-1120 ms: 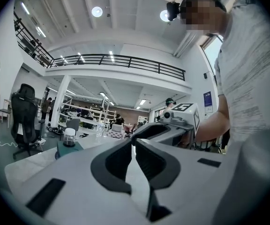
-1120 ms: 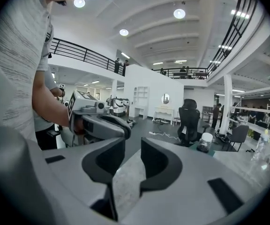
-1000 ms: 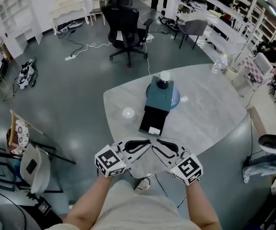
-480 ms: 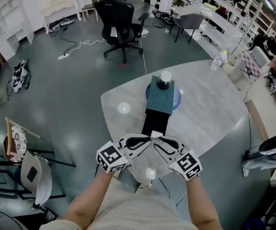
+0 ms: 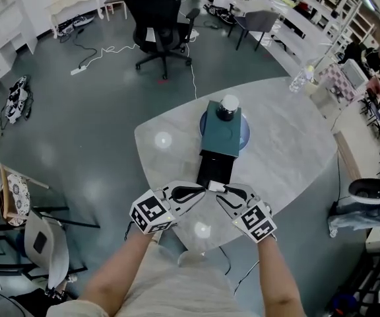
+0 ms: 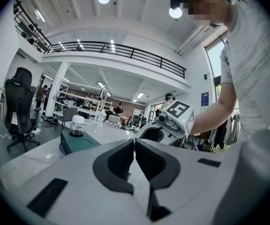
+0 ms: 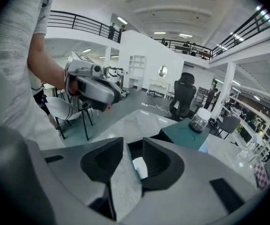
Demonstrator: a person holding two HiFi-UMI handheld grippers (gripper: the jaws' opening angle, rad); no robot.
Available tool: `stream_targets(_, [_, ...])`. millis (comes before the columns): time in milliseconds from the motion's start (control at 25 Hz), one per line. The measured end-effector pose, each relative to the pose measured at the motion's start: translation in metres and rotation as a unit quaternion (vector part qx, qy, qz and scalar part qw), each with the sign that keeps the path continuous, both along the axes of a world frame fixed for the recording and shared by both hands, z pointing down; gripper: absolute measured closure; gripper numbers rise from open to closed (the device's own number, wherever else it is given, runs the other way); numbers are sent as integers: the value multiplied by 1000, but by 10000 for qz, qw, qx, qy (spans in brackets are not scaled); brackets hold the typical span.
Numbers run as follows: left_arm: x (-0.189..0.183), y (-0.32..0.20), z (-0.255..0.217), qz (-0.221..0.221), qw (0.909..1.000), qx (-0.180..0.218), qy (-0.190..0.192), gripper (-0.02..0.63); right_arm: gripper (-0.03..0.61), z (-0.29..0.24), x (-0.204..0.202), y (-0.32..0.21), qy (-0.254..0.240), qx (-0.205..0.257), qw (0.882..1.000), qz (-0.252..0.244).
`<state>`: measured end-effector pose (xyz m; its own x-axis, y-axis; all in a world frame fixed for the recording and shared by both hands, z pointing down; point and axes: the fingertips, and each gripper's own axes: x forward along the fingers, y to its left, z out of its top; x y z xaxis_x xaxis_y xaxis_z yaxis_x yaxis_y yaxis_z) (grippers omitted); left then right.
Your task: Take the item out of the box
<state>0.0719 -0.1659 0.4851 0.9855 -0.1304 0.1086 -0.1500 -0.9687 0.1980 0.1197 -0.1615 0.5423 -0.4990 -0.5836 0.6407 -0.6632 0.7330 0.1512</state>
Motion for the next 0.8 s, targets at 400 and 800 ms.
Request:
stream_targets(400, [2,-7,19,56,9998,-74,-148,592,420,55,11,-17,946,-682,9920,-474])
stream_targets(800, [5,-21,27,-13,9997,-209,-144,593,413,93,20,-36,1522,-1294,9755,-925])
